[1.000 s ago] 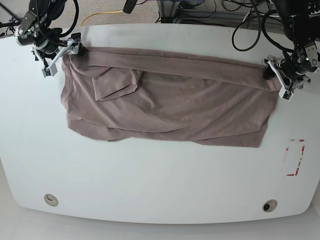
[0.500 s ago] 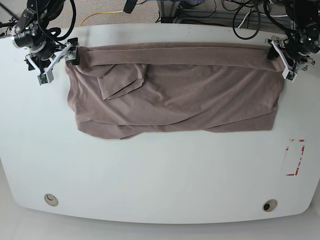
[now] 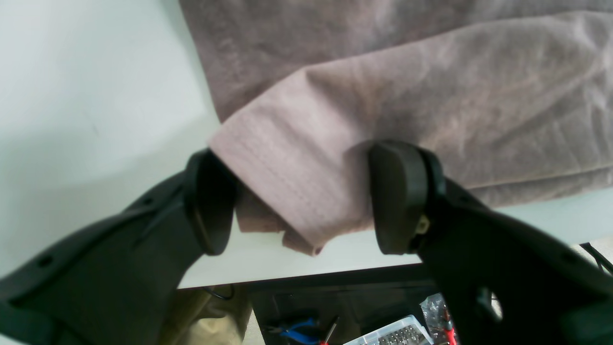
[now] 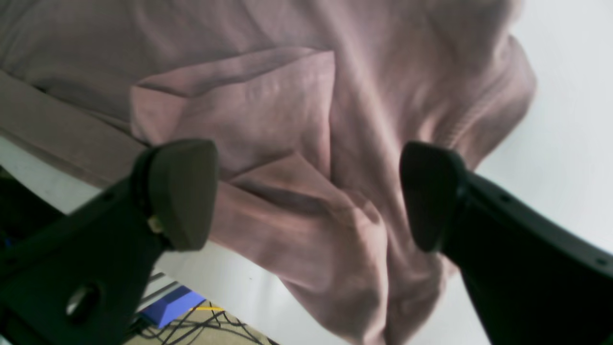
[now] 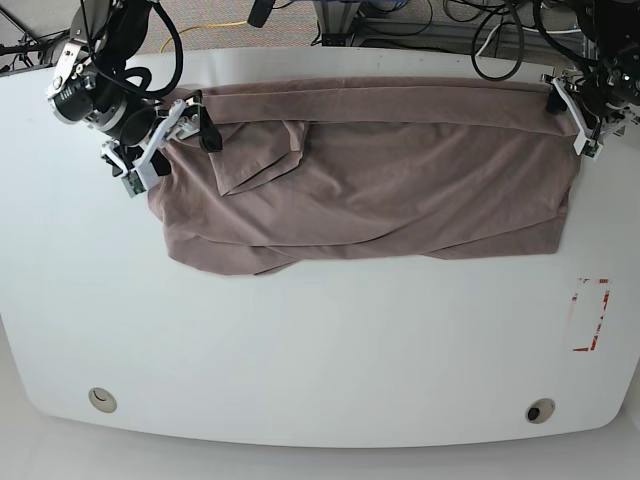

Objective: Fold the T-shirt properly
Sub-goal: 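Pull the right gripper's grasped edge toward the shirt's hem side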

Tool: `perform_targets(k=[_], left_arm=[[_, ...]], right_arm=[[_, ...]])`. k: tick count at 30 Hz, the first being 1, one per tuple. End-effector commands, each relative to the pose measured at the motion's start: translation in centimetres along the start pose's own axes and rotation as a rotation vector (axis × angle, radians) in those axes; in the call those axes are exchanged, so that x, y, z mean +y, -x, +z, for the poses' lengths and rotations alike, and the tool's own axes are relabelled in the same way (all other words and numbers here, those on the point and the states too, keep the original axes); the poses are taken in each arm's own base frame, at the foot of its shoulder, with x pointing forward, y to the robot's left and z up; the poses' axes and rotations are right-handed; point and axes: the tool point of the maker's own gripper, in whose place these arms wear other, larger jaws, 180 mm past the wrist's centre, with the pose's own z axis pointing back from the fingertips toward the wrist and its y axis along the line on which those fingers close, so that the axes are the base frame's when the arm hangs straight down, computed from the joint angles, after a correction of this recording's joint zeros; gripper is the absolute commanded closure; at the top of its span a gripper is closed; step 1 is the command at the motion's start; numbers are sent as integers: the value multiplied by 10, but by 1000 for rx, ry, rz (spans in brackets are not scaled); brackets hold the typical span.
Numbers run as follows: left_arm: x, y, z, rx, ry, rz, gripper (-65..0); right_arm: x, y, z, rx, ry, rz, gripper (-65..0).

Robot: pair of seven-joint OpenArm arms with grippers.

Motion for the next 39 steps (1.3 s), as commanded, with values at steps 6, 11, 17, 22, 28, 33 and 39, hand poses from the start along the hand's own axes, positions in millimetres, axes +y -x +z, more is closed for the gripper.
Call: perform_targets(k=[6, 11, 17, 22, 28, 33, 39], left_arm=[[7, 26, 1, 129, -38, -31, -401], [7, 26, 0, 128, -38, -31, -401], [6, 26, 0, 129, -35, -30, -401], [6, 26, 0, 129, -36, -29, -401], [7, 26, 1, 127, -39, -27, -401], [7, 26, 0, 128, -37, -30, -401], [7, 26, 0, 128, -37, -30, -401]], right_arm=[[-7, -4, -22, -11, -42, -60, -568], [-6, -3, -41, 11, -93, -90, -568], [7, 2, -57, 32, -150, -101, -522], [12, 9, -72, 44, -192, -134, -426], [10, 10, -74, 37, -194, -149, -398], [11, -2, -72, 10, -190, -127, -185], [10, -9, -69, -8, -185, -112, 0]])
